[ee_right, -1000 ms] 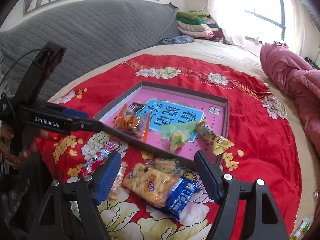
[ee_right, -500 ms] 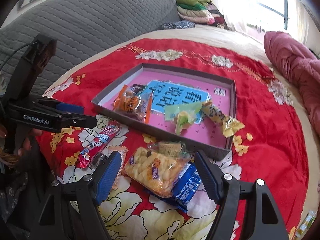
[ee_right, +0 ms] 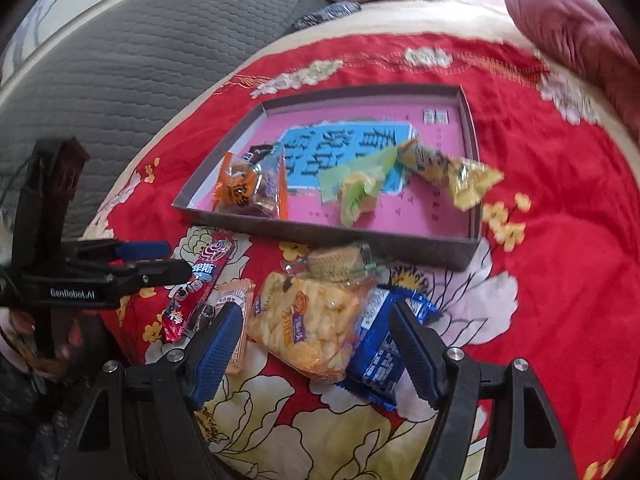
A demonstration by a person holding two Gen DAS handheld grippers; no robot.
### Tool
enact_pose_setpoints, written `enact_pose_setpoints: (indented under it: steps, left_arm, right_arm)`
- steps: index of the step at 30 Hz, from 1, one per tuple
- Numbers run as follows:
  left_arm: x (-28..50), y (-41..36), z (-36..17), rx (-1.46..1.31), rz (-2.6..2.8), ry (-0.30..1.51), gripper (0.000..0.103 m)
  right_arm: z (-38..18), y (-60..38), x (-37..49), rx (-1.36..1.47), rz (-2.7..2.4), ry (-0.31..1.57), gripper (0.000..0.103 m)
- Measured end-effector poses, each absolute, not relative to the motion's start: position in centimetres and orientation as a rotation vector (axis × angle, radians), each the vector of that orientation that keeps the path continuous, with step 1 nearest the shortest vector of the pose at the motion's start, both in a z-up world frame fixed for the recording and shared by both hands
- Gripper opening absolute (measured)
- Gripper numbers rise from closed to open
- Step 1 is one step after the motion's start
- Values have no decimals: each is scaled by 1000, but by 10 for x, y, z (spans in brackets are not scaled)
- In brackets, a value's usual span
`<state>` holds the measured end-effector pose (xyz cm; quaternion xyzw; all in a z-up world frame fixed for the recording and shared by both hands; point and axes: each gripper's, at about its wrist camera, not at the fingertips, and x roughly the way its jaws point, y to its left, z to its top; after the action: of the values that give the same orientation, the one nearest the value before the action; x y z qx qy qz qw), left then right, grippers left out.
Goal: Organize snacks
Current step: 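Reach the left tool toward the red candy tube while the right tool approaches the puff-snack bag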
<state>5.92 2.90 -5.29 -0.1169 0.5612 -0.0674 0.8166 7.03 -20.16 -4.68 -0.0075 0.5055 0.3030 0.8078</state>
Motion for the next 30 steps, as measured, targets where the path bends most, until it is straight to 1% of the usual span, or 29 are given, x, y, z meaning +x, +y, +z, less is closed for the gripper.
enact_pose_setpoints:
  steps: [1, 3, 4, 9, 15, 18, 24, 30]
  left_arm:
    - [59, 29, -54, -251, -144, 1198, 73]
    - [58, 28, -57, -256, -149, 1207, 73]
    - [58, 28, -58, -258, -152, 1209, 73]
    - [58, 26, -64, -258, -158, 1224, 73]
    - [58, 27, -70, -264, -153, 1242, 73]
    - [59, 27, -71, -267, -153, 1246, 73]
    - [59, 27, -76, -275, -154, 1260, 73]
    - [59, 30, -77, -285, -158, 1261, 73]
  right_arm:
    - [-50, -203, 72, 3, 652, 1099, 73]
    - [-52, -204, 73, 21, 656, 1105, 64]
    - [-52, -204, 72, 28, 666, 1106, 62]
    - [-54, -199, 69, 18, 690, 1113, 60]
    - [-54, -194, 67, 4, 712, 1118, 61]
    - [-55, -186, 65, -61, 702, 1108, 61]
    - [-57, -176, 61, -134, 709, 1092, 67]
    - [-57, -166, 59, -241, 714, 1061, 67]
